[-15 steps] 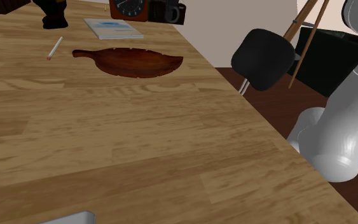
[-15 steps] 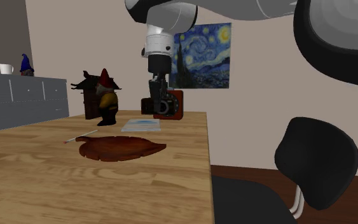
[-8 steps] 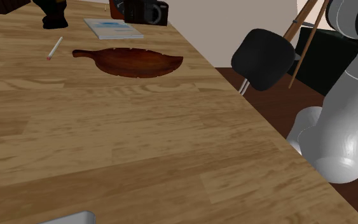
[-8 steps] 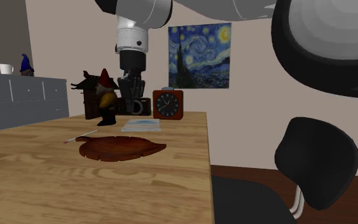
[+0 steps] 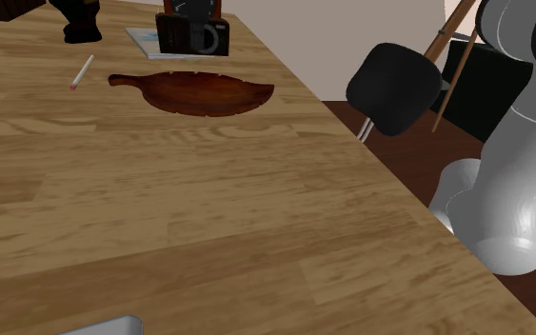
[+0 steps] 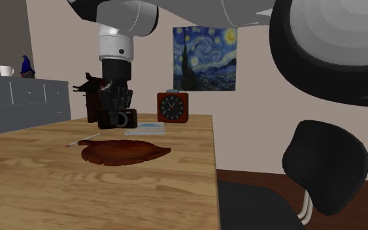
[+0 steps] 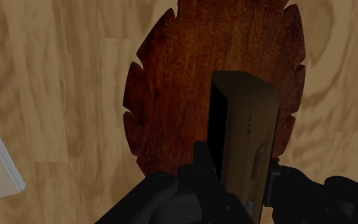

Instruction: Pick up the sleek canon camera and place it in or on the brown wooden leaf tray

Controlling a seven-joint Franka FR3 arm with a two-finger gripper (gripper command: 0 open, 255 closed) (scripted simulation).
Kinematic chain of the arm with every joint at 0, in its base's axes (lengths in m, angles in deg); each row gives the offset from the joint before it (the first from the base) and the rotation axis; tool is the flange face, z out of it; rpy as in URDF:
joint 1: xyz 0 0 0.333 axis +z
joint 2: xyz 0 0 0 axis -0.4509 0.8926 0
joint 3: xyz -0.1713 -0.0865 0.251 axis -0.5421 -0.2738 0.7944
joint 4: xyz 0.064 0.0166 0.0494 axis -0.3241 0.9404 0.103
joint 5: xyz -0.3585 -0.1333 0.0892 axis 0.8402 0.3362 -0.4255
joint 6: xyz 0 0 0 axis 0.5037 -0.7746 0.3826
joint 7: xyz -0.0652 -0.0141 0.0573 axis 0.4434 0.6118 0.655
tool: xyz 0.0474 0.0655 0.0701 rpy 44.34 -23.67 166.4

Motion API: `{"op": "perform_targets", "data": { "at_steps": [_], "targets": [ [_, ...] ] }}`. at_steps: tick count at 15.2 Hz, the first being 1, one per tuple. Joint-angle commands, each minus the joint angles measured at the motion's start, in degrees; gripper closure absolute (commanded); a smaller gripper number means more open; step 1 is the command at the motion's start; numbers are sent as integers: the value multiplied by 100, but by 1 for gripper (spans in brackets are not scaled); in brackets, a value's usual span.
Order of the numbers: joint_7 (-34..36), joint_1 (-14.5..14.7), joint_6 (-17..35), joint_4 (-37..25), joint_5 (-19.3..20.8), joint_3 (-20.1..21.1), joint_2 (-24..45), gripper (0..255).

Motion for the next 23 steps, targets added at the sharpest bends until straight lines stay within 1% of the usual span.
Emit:
{"op": "perform_targets", "data": {
  "at_steps": [1, 8, 16, 17, 22, 23],
  "targets": [
    [-5, -5, 193, 278, -8, -2, -90, 255],
    [-31, -17, 862, 1189, -29, -9, -332, 255],
    [-31, -17, 862, 1189, -29, -9, -332, 255],
    [-31, -17, 862, 1189, -29, -9, -332, 0],
    [-31, -17, 862, 1188, -29, -9, -331, 0],
    [-27, -16, 648, 917, -24, -9, -274, 0]
  ]
}}
